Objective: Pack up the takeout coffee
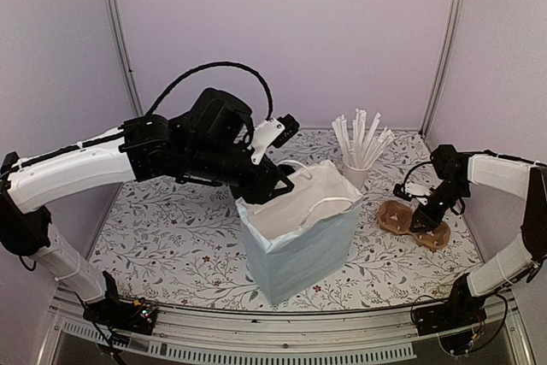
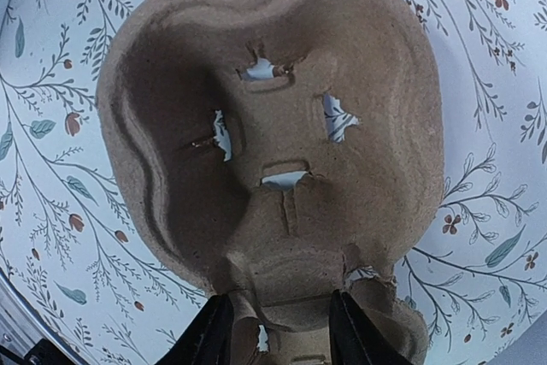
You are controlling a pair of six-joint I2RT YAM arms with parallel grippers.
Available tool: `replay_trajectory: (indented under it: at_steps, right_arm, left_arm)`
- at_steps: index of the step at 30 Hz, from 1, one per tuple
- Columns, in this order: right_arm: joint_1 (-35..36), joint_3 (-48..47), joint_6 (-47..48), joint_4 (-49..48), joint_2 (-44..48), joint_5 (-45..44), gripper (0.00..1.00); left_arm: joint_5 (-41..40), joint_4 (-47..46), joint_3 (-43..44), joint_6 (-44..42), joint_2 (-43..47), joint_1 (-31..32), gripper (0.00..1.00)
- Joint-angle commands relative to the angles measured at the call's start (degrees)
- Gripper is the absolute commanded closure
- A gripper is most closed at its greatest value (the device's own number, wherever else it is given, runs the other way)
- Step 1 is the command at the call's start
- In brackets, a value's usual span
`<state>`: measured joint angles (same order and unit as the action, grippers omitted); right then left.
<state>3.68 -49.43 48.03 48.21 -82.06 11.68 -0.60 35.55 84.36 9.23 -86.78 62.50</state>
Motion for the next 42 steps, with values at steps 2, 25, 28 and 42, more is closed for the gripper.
replay_trajectory:
  at_steps: [2, 25, 28, 42]
  right_arm:
    - [-0.15, -1.02, 0.92, 1.20, -1.50, -1.63, 0.59]
    - [0.15, -5.99, 2.15, 2.95, -5.52, 0.59, 0.57]
    - [0.54, -5.88, 2.07, 2.73, -5.73, 0.14, 0.58]
    - [2.97, -5.22, 0.06, 0.73, -7.13, -2.10, 0.63]
  left_arm:
    - [0.16, -1.70, -1.59, 0.09, 1.70, -0.84, 0.54]
    - [0.16, -2.93, -4.63, 0.35, 3.02, -1.09, 0.54]
    - [0.16, -3.11, -4.73, 0.28, 3.02, -1.22, 0.54]
    - [1.48, -3.33, -5.45, 0.43, 3.35, -1.50, 0.55]
